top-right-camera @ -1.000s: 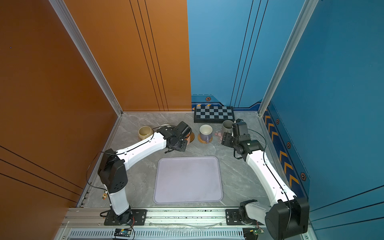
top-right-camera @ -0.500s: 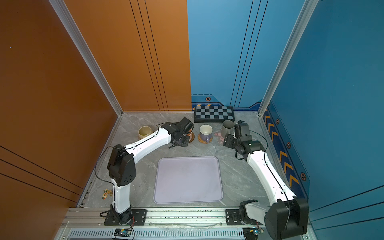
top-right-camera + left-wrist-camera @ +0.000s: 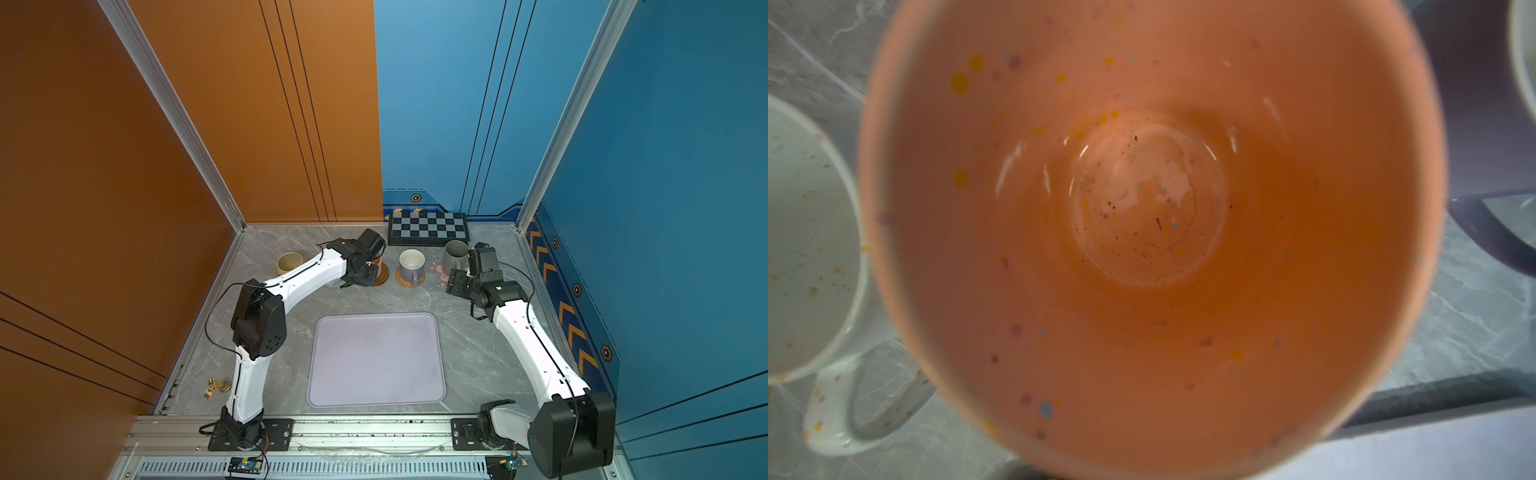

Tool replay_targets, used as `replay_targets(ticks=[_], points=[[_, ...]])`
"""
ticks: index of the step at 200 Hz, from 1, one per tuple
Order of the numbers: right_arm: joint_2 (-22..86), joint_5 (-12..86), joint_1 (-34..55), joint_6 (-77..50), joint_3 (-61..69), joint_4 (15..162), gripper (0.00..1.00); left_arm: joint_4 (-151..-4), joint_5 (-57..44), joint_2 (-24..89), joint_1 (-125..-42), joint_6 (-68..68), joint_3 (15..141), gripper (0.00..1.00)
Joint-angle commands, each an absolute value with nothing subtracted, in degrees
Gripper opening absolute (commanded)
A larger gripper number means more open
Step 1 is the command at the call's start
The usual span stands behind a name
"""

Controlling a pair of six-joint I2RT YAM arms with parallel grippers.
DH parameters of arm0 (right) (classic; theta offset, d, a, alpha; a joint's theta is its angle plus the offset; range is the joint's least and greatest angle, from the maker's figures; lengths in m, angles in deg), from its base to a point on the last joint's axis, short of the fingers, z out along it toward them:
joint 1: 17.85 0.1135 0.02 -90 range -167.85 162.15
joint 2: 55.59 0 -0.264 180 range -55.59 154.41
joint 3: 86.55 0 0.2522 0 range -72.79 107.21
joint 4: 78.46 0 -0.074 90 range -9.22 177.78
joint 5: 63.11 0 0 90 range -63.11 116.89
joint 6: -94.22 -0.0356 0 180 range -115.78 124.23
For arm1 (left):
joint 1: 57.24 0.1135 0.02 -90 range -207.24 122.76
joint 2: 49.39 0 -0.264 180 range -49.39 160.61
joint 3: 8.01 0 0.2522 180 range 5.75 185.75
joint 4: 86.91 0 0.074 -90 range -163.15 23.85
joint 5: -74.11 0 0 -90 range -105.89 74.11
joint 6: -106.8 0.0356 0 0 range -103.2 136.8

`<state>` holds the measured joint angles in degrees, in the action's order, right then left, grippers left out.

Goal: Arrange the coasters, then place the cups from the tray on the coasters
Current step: 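Carry the orange mug with the left gripper toward the wooden coaster, then lower the orange mug onto the wooden coaster with the left gripper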

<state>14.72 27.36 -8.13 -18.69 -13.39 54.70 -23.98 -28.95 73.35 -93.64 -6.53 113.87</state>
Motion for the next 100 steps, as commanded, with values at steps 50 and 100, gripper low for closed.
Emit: replay_targets(ticks=[50,100], points=[[16.3,27.6,-8.7,-17.1,-13.6,53.2,0.75,-26.0,-28.5,75.8,-93.4,-7.5,119.1,0.00],[16.4,27.7,-8.7,-16.7,-13.8,53.3,0.74,-26.0,-28.2,77.6,-93.3,-8.3,120.1,0.00]])
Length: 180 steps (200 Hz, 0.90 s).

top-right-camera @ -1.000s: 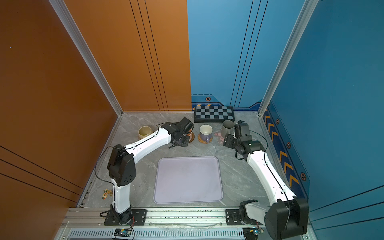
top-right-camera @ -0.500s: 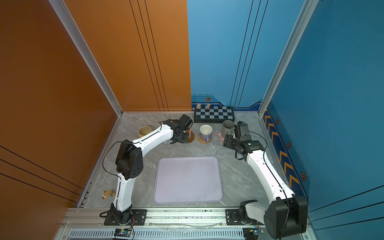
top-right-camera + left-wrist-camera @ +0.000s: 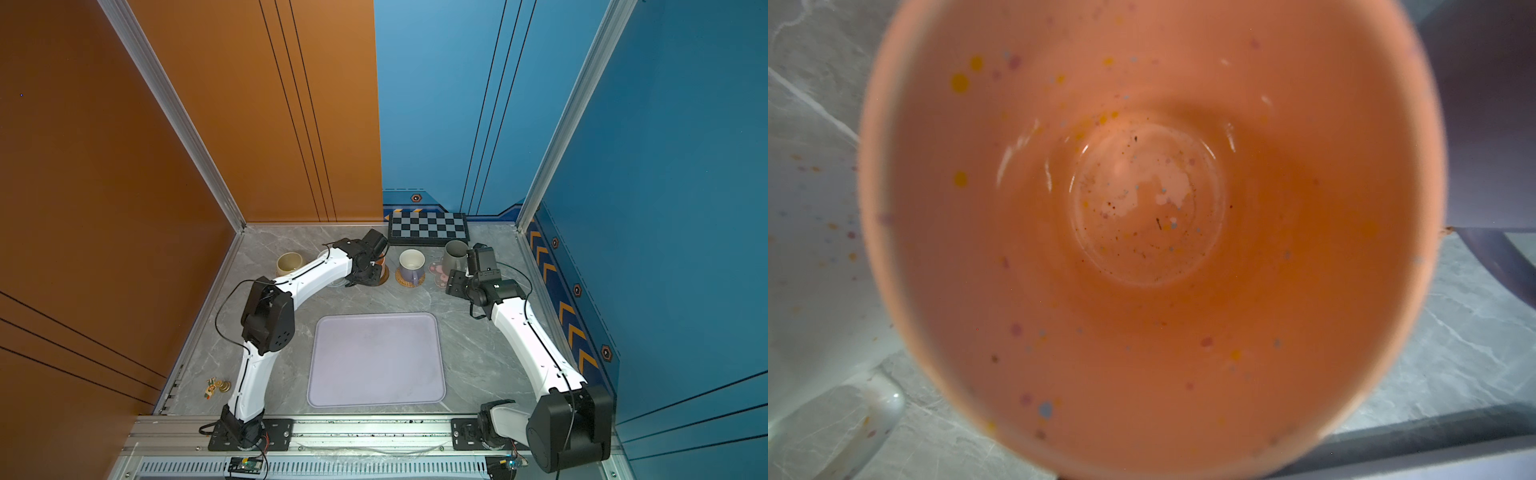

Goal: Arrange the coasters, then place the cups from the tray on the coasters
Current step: 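Lower the orange mug onto the wooden coaster with the left gripper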

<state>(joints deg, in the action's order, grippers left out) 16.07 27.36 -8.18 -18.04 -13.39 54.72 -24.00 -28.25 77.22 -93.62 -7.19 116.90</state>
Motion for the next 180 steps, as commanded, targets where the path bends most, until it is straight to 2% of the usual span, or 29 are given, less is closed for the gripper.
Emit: replay_targets(ticks=[1,105,124,133,154,162,180], points=[[16.3,27.7,-8.7,-16.7,-13.8,53.3,0.74,-26.0,-28.3,77.7,-93.3,-8.3,120.2,0.00],[15.9,28.8,-8.8,-16.2,-14.3,53.3,0.75,-26.0,-27.5,79.5,-93.2,-12.2,119.9,0.00],[16.3,29.6,-8.8,-16.2,-13.8,53.3,0.75,-26.1,-27.4,78.6,-93.3,-13.0,118.8,0.11],[16.5,29.8,-8.8,-16.3,-13.7,53.3,0.75,-26.1,-27.3,78.3,-93.3,-13.1,118.5,0.31],[17.1,30.5,-8.8,-16.6,-13.2,53.3,0.75,-26.0,-27.1,77.6,-93.4,-13.1,117.9,0.57],[17.2,30.8,-8.8,-16.7,-12.9,53.3,0.75,-26.1,-27.1,77.3,-93.4,-13.0,117.7,0.61],[17.2,31.0,-8.7,-17.0,-12.7,53.2,0.75,-26.1,-27.5,76.5,-93.5,-12.8,117.2,0.62]])
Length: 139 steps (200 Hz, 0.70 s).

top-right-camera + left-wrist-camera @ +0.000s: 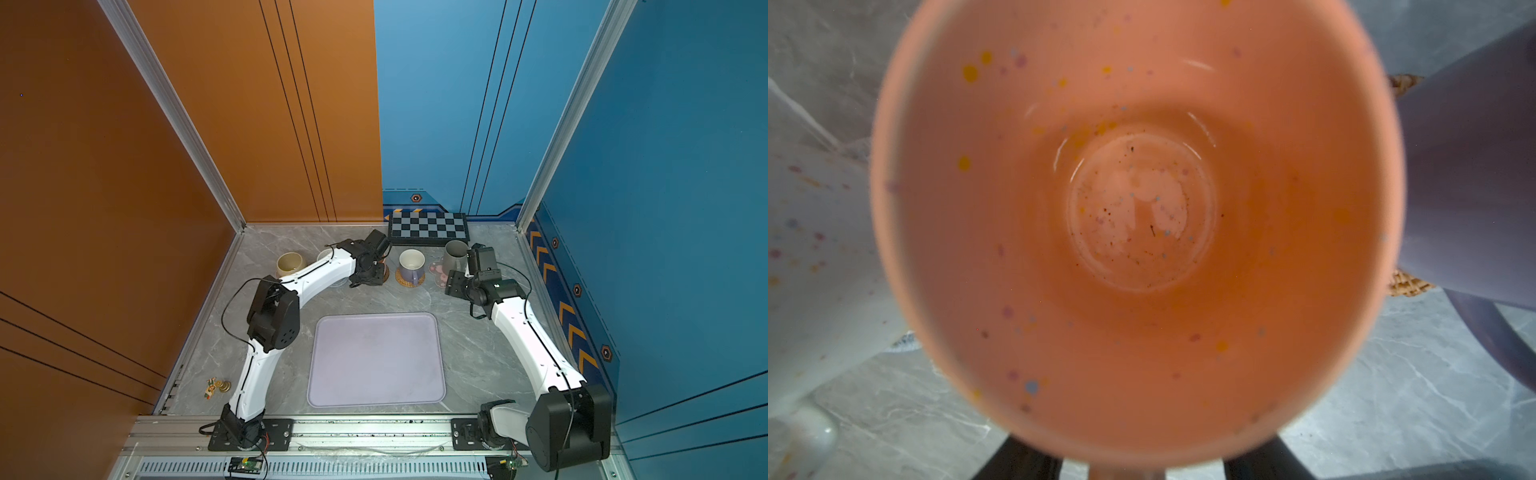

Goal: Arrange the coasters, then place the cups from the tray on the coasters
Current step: 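Lower the orange mug onto the wooden coaster with the left gripper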

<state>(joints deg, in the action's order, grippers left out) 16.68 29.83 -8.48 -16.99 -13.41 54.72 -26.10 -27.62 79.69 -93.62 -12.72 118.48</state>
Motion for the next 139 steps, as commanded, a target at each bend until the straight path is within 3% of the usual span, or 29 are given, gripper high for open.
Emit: replay_targets(ticks=[1,39,91,132,139], points=[[17.2,31.0,-8.7,-17.0,-12.6,53.2,0.75,-26.1,-27.5,76.4,-93.5,-12.8,117.2,0.62],[17.7,31.2,-8.6,-17.3,-11.2,52.7,0.75,-26.1,-28.7,72.7,-93.8,-12.3,115.3,0.63],[18.2,30.1,-7.8,-17.6,-7.9,51.5,0.75,-26.1,-34.1,62.8,-94.8,-10.7,109.3,0.83],[16.4,27.9,-6.4,-18.4,-8.7,51.2,0.75,-26.1,-40.1,54.8,-96.5,-8.1,104.0,0.85],[16.1,27.5,-6.3,-18.4,-8.9,51.2,0.75,-26.3,-41.1,53.0,-96.7,-7.5,102.8,0.90]])
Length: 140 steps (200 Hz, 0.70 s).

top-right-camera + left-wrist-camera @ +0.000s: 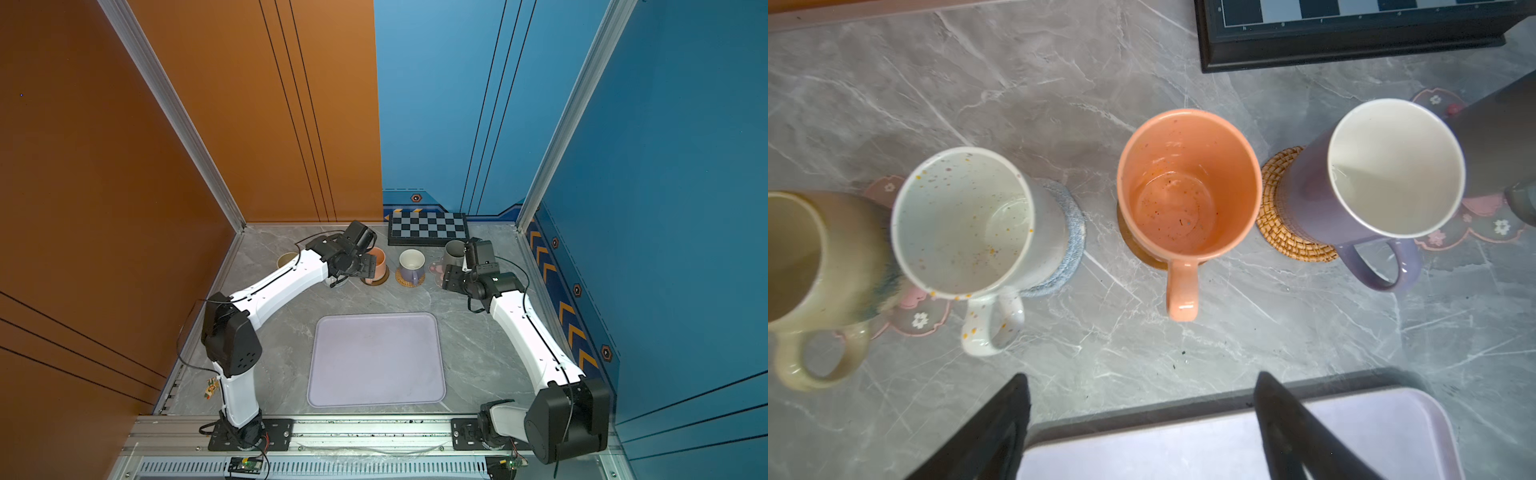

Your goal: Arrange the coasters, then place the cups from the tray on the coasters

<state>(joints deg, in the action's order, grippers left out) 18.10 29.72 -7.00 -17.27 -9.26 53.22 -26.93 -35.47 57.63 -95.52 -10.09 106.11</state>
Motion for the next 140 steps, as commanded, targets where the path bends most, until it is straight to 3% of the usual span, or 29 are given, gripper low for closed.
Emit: replay_targets(ticks=[1,41,79,101,140], points=[[16.1,27.5,-6.2,-18.4,-9.0,51.2,0.75,-26.2,-41.3,52.8,-96.8,-7.4,102.7,0.90],[14.2,24.4,-5.5,-16.4,-10.8,51.8,0.75,-34.1,-51.9,36.8,-96.9,-3.5,85.9,0.92],[11.1,21.0,-6.0,-14.3,-14.8,56.9,0.77,-48.4,-56.4,17.0,-89.0,0.1,61.9,0.93],[10.7,19.4,-7.1,-12.7,-18.7,62.5,0.78,-61.8,-63.5,7.3,-84.8,4.7,47.2,0.99],[11.1,20.1,-10.2,-11.0,-26.7,74.7,0.79,-81.9,-61.5,2.1,-74.6,5.5,30.0,0.98]])
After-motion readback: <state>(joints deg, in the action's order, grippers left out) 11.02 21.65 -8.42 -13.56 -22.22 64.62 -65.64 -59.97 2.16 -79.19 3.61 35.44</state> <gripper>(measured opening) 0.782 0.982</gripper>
